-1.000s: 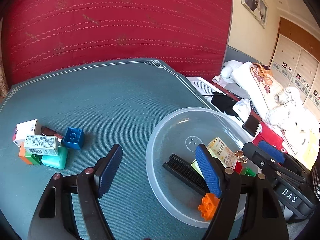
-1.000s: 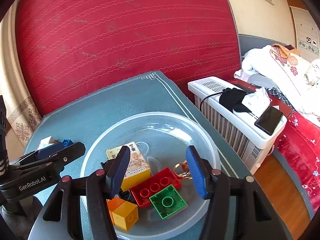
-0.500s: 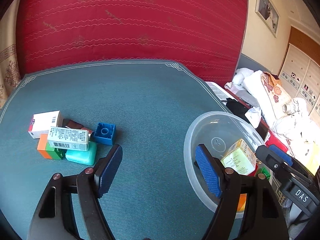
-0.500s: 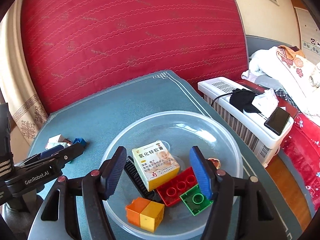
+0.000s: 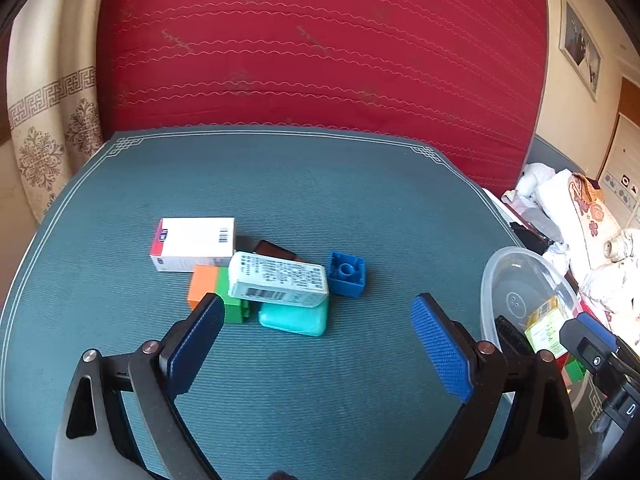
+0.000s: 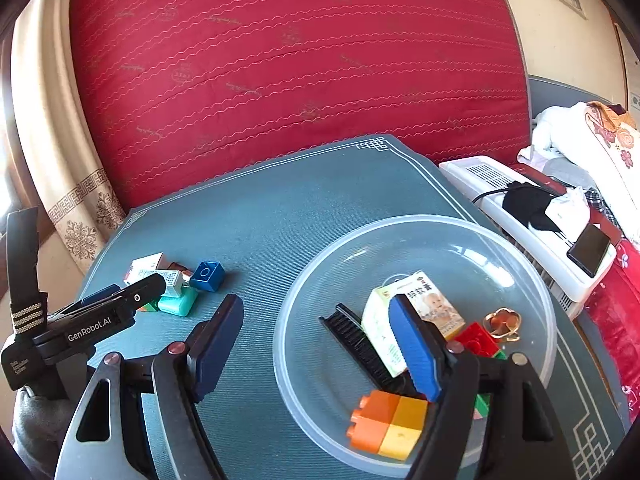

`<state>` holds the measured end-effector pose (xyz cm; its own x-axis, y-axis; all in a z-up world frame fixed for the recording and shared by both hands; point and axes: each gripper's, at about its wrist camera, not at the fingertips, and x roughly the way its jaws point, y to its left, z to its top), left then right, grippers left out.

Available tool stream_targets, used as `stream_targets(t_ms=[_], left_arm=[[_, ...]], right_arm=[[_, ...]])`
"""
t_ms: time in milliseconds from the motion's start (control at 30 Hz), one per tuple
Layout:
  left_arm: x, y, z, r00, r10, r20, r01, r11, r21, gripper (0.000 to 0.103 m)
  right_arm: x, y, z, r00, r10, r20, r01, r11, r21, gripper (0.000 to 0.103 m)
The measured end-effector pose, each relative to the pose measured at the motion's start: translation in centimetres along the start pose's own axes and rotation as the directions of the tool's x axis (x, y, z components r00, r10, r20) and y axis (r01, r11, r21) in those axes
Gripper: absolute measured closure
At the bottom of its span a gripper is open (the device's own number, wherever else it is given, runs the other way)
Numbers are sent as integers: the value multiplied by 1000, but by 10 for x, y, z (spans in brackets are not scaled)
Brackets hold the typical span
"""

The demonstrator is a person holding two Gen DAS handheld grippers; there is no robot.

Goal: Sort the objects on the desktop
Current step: 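Move both tools back toward the remaining boxes and bricks on the table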

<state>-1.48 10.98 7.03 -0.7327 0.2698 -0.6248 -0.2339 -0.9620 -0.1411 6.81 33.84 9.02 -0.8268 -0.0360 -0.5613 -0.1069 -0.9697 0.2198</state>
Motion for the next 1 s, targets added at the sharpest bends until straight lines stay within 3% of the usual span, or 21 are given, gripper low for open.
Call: stream_targets(t_ms=[367, 433, 600, 1000], left_arm=[[-2, 42, 0, 999, 46, 3, -46, 998, -49, 6], [0, 38, 0, 999, 39, 9, -39, 999, -30, 0], [6, 26, 1, 999, 39, 20, -40, 998, 38, 0], [46, 7, 6, 992, 127, -8, -125, 982, 139, 0]], right_arm=[[12, 43, -6, 998, 60, -34, -62, 996, -70, 24], [14, 49, -6, 997, 67, -39, -70, 995, -74, 24], [19, 57, -7, 996, 76, -50, -81, 993, -86, 24], [26, 49, -4, 994, 87, -58, -91, 994, -63, 24]])
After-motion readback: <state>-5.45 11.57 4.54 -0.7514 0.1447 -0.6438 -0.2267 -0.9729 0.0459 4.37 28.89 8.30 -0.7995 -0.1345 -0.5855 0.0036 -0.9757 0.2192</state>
